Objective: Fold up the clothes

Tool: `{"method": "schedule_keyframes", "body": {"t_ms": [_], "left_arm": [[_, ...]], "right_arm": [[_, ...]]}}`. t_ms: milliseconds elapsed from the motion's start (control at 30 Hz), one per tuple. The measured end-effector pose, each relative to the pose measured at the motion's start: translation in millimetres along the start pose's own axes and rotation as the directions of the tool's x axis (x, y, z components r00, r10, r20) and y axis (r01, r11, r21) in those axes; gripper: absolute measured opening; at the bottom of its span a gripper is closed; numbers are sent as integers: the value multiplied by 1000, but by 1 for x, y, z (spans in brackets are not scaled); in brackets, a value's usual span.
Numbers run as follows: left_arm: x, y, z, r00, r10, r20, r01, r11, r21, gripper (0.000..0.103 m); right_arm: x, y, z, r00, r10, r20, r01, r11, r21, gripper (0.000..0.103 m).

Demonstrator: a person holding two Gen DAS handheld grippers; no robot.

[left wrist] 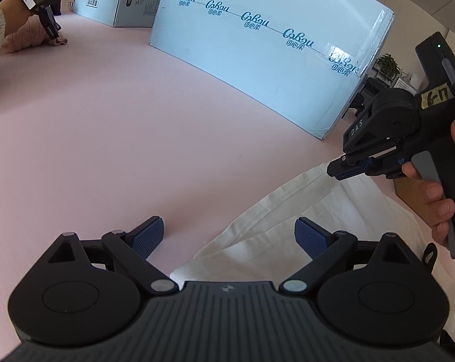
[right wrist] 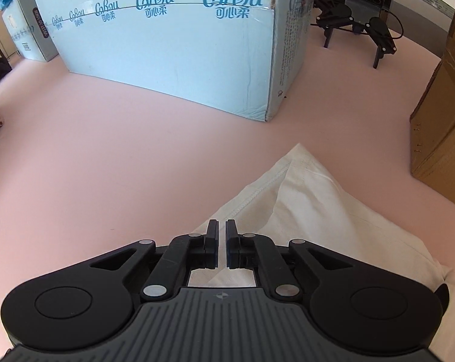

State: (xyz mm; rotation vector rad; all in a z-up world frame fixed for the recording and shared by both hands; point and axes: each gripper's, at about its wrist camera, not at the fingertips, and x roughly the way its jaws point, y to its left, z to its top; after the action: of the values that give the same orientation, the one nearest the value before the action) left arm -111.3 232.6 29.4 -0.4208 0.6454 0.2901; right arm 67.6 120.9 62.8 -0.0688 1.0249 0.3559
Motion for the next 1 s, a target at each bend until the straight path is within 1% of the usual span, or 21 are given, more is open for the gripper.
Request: {"method": "schedule_keyframes", "body": {"t_ms": [33,67,100,133,167,233,267,300,400,433,500,533,567,633,700,733,833,900,933,967,1000], "left_arm": [[1,-3,-1,1000,13,-2,-13,1000,24,93],[2,-6,-1,1000,23,-4,-23,999,41,93],[4,-7,-1,1000,27,-5,-27,998,48,94],[5,-8,-2,999,34,-6,-33,998,57,94],[5,-9,-2,999,38,-6,-37,997,63,94],[5,-13,-4,998,55,-6,-55,995,89,94],[6,-16,-5,998,64,-6,-63,993,104,94],[6,-19,-7,997,77,-7,-75,989,128,94],[9,-29,-10,994,108,-10,-104,977,188,94],[9,-30,-11,994,112,-12,-108,974,200,94],[11,-30,-11,993,117,-12,-113,972,204,94],[13,-32,-11,993,121,-11,-116,971,208,94],[13,-34,-12,992,124,-10,-119,970,213,94],[14,-37,-13,990,141,-8,-135,963,235,94],[16,-40,-13,989,149,-3,-143,959,245,95],[16,-40,-13,989,149,-1,-145,959,243,95],[17,-41,-15,988,153,7,-150,958,244,96],[16,-42,-16,988,156,12,-155,957,246,96],[16,-42,-16,988,156,13,-155,957,246,96],[16,-42,-16,988,156,13,-154,957,245,96],[16,-42,-16,988,155,13,-153,957,245,96]], "right_arm": [[-7,-7,-7,999,38,-11,-38,999,13,16],[-13,-13,-12,997,76,-20,-76,997,23,33],[-20,-21,-16,993,117,-19,-117,993,24,46],[-36,-32,-26,985,174,-4,-174,985,22,66],[-52,-42,-36,975,223,12,-224,974,22,77],[-85,-64,-60,963,264,60,-267,962,51,84],[-103,-77,-74,956,280,84,-285,956,69,87],[-114,-88,-85,952,292,98,-300,950,83,88],[-151,-125,-131,938,315,146,-333,935,123,89],[-166,-136,-152,934,311,174,-334,935,122,89],[-188,-151,-187,934,266,237,-297,949,105,90],[-195,-158,-203,933,231,276,-263,961,87,93],[-202,-163,-219,927,186,326,-217,974,61,97],[-214,-171,-249,899,102,426,-123,992,21,102],[-220,-179,-280,863,68,501,-75,997,-7,102],[-223,-182,-294,844,58,533,-56,998,-20,103],[-225,-186,-331,813,88,575,-61,996,-67,103],[-225,-185,-351,806,105,582,-58,993,-99,103],[-224,-184,-359,808,109,579,-58,993,-106,103],[-222,-184,-366,814,113,569,-65,992,-104,103],[-218,-186,-368,826,119,551,-85,993,-88,103]]}}
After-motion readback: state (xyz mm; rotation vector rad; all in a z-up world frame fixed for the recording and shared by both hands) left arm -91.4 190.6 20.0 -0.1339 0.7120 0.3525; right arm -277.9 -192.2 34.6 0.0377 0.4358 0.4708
